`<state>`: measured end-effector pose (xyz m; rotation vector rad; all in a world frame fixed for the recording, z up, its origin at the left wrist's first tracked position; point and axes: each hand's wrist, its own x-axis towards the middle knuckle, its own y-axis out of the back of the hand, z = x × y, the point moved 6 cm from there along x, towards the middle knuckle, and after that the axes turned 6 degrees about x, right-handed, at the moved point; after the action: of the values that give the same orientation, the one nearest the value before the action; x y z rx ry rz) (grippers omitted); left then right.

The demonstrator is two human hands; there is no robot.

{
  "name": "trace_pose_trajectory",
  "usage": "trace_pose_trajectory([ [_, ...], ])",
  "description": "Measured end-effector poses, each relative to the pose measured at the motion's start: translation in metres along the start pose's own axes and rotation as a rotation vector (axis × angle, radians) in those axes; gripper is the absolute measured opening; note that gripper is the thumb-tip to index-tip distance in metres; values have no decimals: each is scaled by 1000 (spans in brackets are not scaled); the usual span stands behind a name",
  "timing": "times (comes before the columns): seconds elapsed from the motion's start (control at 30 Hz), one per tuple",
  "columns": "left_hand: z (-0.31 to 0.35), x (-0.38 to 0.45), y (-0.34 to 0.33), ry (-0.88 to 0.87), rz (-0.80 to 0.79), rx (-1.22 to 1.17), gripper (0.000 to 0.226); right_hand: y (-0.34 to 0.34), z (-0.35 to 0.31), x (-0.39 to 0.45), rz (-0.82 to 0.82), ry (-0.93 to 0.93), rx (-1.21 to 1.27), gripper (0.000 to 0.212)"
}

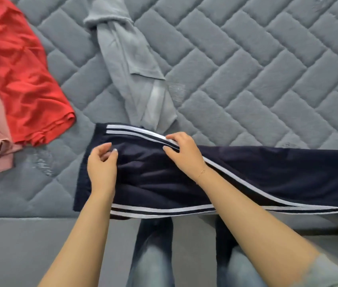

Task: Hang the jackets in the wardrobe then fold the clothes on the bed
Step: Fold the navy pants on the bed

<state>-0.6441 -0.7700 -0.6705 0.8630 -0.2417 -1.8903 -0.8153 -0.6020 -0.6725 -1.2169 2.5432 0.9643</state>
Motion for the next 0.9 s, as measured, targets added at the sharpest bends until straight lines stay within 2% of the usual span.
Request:
trace_pose_trajectory([
  [0.13, -14, 77, 43, -22, 17, 237, 35, -49, -33, 44, -9, 21, -286, 43],
  [0.17, -18, 91, 43, -11, -55, 270, 42, -59, -36, 53, -36, 0, -377, 44],
  [0.23, -21, 106, 29, 45, -288, 193, 54, -69, -38, 65, -78, -50, -491, 40],
  [0.3, -18, 110, 12, 35, -453, 139, 60, -68, -42, 67, -45, -44, -496, 29],
  [0.37, -12, 114, 5, -42, -479, 174, 59, -63, -49, 57, 36, 22, -411, 24],
  [0.43, 2, 114, 9, -145, -463, 203, 46, -55, -61, 36, 137, 119, -312, 20],
  [0.53, 29, 101, 37, -413, -431, 268, 24, -51, -79, -6, 232, 290, -302, 19],
  [0.6, 38, 81, 68, -602, -415, 327, 28, -59, -83, -33, 194, 361, -288, 25],
  [0.67, 24, 53, 97, -660, -433, 377, 31, -75, -81, -59, 95, 398, -251, 32],
  [0.73, -10, 27, 118, -584, -445, 416, 36, -101, -75, -80, -61, 392, -302, 35],
  [0.83, -71, -4, 127, -289, -458, 454, 51, -147, -45, -100, -405, 233, -463, 42],
  [0.9, -100, -17, 127, -101, -427, 370, 48, -161, -24, -109, -493, 94, -433, 47],
])
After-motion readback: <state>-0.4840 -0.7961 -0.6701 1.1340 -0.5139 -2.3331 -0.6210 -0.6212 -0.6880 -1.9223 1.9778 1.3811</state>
